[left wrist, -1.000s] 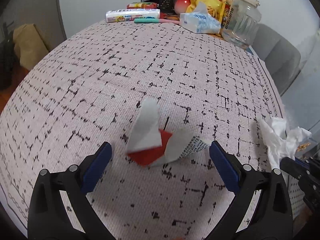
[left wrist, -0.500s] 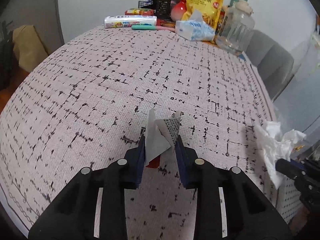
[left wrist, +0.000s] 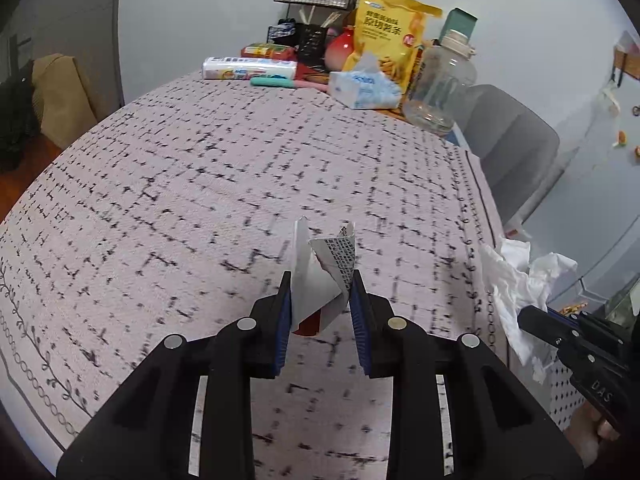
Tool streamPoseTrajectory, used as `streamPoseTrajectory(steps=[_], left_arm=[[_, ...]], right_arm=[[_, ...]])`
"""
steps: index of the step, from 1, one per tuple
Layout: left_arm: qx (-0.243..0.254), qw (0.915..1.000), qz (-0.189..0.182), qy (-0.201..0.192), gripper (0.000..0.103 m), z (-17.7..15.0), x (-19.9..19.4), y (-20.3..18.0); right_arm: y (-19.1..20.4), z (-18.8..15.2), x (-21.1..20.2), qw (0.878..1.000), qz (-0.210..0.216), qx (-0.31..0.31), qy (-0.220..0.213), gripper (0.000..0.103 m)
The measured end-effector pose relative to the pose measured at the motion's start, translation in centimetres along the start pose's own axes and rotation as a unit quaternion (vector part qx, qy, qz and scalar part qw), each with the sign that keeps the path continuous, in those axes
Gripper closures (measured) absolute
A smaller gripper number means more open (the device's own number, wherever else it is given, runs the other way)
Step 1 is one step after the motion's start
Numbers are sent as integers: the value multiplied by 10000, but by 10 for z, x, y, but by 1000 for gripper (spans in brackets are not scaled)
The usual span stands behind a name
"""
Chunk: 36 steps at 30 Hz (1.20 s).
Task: Collect trash
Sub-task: 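Carry the tissue and red-and-white paper over the trash bin with both grippers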
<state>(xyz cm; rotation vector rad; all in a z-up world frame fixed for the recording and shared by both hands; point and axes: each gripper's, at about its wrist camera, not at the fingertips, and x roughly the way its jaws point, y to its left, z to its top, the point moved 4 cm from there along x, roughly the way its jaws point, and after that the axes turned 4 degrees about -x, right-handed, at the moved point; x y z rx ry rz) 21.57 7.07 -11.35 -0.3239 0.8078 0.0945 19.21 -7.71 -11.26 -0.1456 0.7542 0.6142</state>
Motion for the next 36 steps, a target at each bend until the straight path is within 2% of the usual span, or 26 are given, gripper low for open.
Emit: streamPoseTrajectory(steps=[10, 20, 23, 29, 36], left_arm=[[386, 9979, -519, 55, 76, -3, 8, -72], [860, 9902, -1043, 357, 76, -14, 37, -163], [1124, 9857, -1151, 496, 76, -21, 49, -194], [1348, 9793, -1304, 757, 76, -34, 72, -237], [1569, 9722, -1352, 1091, 76, -56, 99, -273]], right_arm=[[-62, -14, -37, 9975, -500, 478, -170, 99], [-137, -46, -62, 9890, -987, 1089, -185, 99], [-161, -59, -63, 9853, -1078, 1312, -161, 98], [-211, -90, -57, 9764, -1243, 1765, -21, 96], [-269, -129, -31, 9652, -1412, 2193, 186, 96]])
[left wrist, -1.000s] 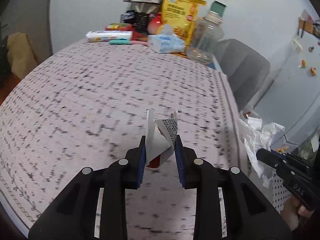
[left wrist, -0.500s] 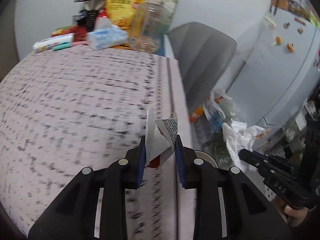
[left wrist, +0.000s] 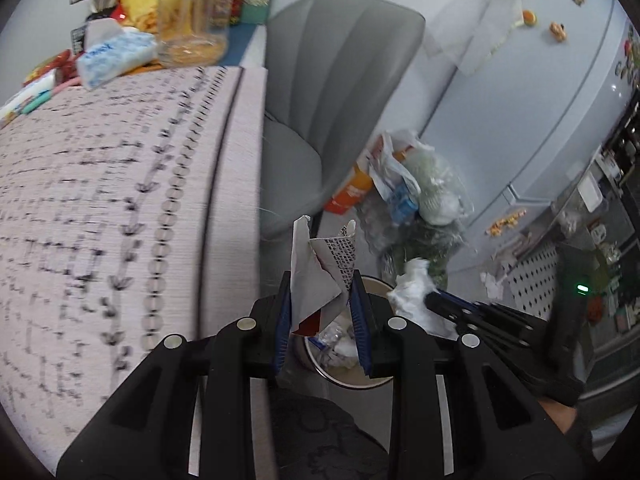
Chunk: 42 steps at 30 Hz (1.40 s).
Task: Collect trash
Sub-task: 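Carry the tissue and red-and-white paper over the trash bin with both grippers, then open both grippers to drop the tissue and paper into the bin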
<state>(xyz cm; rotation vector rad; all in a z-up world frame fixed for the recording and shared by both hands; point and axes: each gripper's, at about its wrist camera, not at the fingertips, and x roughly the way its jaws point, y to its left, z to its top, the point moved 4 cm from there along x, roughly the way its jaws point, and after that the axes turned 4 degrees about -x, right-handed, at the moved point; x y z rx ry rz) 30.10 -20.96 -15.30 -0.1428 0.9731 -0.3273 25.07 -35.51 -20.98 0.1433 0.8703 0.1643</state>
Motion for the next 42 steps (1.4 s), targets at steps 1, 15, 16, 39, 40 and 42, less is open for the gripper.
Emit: streamPoseTrajectory(steps=[1, 15, 16, 39, 40, 42], left_arm=[[36, 10000, -8, 47, 76, -1, 5, -4], [363, 9976, -247, 536, 75, -9, 56, -54], [384, 9972, -290, 579, 75, -10, 60, -59], [183, 9987, -469, 92, 6, -7, 11, -48], [148, 9988, -466, 54, 6, -7, 6, -44], [60, 9989, -461, -40, 6, -8, -7, -35]], right_arm=[[-12, -3, 9, 9999, -40, 108, 103, 96], [-92, -39, 10, 9947, -243, 992, 155, 47], [-96, -42, 5, 9942, -257, 1037, 122, 46], [-84, -31, -50, 9943, -249, 988, -314, 27], [-79, -29, -52, 9946, -252, 948, -337, 22], [-70, -25, -59, 9951, -275, 858, -404, 18]])
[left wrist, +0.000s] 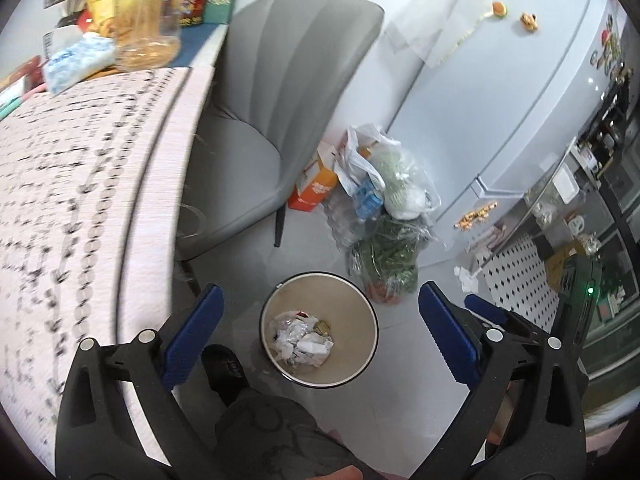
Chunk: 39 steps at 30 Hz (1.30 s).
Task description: Collect trash
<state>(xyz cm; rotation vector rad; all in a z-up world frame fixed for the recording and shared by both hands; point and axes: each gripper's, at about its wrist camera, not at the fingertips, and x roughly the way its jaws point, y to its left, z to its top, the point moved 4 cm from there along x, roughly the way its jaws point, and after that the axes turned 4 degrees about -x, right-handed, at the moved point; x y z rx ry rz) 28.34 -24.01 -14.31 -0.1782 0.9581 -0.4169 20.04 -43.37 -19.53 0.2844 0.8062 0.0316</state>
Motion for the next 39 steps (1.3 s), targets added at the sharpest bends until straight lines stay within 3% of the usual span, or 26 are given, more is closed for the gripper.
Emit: streamPoseTrajectory(steps=[8, 19, 30, 39], left_arm=[[-183, 9989, 72, -425, 6, -4, -53, 23], [-408, 9933, 296, -1041, 6, -8, -132, 45], [-377, 9872, 532, -1456, 6, -29, -205, 43], [-577, 9782, 863, -1799, 6, -56, -259, 54]], right_arm=[[41, 12, -33, 9991, 142, -305, -252, 8], [110, 25, -86, 9947, 408, -807, -486, 8], [168, 17, -143, 9846, 375, -1606, -586, 8], [190, -2, -178, 9860, 459, -1478, -622, 9]])
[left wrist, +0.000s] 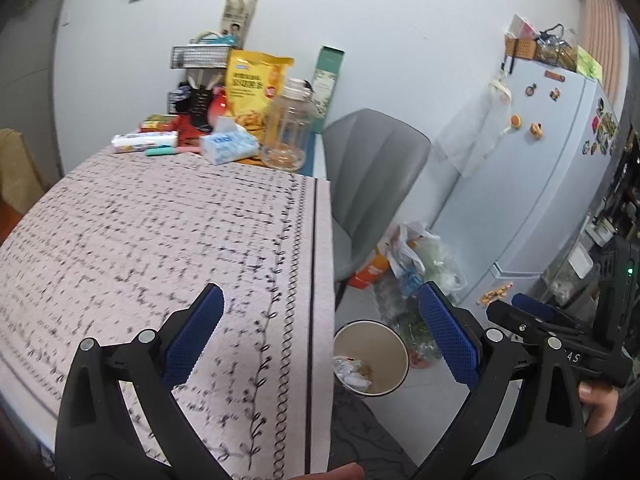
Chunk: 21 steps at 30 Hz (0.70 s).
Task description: Collect trash
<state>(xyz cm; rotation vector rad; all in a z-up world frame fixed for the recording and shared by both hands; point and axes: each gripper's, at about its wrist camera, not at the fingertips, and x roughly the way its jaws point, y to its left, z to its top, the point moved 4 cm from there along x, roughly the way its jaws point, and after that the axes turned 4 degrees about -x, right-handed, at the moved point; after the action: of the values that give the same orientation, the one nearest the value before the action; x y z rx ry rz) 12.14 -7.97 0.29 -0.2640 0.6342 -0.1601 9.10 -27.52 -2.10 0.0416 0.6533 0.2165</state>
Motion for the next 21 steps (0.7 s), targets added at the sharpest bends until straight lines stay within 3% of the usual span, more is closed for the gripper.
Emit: streamPoseTrajectory(steps=[12, 21], left_arm=[[-114, 9978, 550, -347, 6, -34, -52, 26], [-287, 9948, 816, -529, 6, -35, -71, 47]], right_arm=[[36, -21, -16, 9993, 195, -326, 25, 9], [42, -22, -24, 9987, 271, -423, -76, 9]])
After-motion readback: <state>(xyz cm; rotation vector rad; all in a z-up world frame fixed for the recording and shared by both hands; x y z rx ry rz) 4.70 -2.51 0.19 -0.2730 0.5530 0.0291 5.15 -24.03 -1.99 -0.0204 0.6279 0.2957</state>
